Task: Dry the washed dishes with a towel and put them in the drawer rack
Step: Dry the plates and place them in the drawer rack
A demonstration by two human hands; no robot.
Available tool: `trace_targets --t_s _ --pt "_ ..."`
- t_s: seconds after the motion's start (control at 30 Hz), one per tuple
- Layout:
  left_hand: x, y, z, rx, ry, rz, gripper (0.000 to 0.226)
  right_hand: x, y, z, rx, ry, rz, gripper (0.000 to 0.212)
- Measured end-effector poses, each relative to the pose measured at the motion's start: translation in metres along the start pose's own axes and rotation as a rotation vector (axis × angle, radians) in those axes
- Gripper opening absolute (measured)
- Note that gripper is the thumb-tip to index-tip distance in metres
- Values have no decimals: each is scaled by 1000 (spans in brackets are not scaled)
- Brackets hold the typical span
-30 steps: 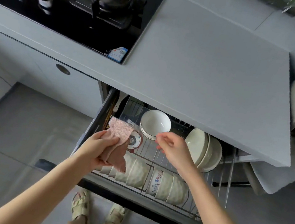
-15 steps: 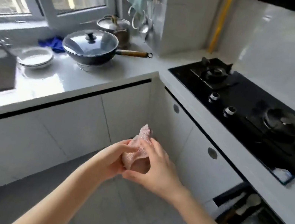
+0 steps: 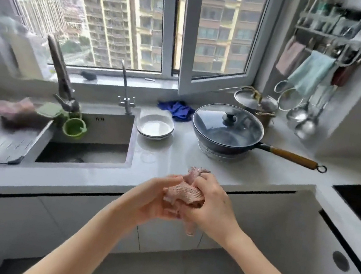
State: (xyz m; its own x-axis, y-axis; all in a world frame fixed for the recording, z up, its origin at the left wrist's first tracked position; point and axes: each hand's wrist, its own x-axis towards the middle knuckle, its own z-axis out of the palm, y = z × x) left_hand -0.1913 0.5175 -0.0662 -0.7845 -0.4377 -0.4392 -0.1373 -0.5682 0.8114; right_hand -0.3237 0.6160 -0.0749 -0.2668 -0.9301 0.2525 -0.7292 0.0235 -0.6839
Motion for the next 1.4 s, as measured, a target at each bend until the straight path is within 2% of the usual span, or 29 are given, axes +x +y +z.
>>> trace_targets --t_s 0.07,0.17,0.3,0.37,0.5,0.6,0.67,0.83,0.93,1.17,1.3,1.4 --pt "29 16 -26 -10 117 -23 22 42 16 5 100 -18 43 33" --pt "85 39 -71 52 394 -62 24 111 51 11 147 13 91 49" --pt "177 70 -142 158 767 -84 20 209 97 11 185 -15 131 28" --pt "220 81 -176 209 922 -74 22 253 114 10 201 -48 140 24" --pt "292 97 -232 365 1117 -114 40 325 141 17 247 -117 137 23" --pt "329 105 -261 579 1093 -281 46 364 163 29 239 -162 139 22" --pt "336 107 -268 678 1082 -332 47 374 167 34 259 -184 138 22" --pt "342 117 -279 928 1030 -432 28 394 181 45 277 -198 168 21" --pt "338 126 -286 942 1005 -472 26 401 183 53 266 -212 170 21" --pt "328 155 -293 665 1015 -247 15 409 173 63 250 -193 185 24" --pt "326 166 -295 652 1057 -135 13 414 166 66 208 -155 193 28" --pt "324 180 -296 629 1008 -53 23 418 163 71 199 -98 212 33"
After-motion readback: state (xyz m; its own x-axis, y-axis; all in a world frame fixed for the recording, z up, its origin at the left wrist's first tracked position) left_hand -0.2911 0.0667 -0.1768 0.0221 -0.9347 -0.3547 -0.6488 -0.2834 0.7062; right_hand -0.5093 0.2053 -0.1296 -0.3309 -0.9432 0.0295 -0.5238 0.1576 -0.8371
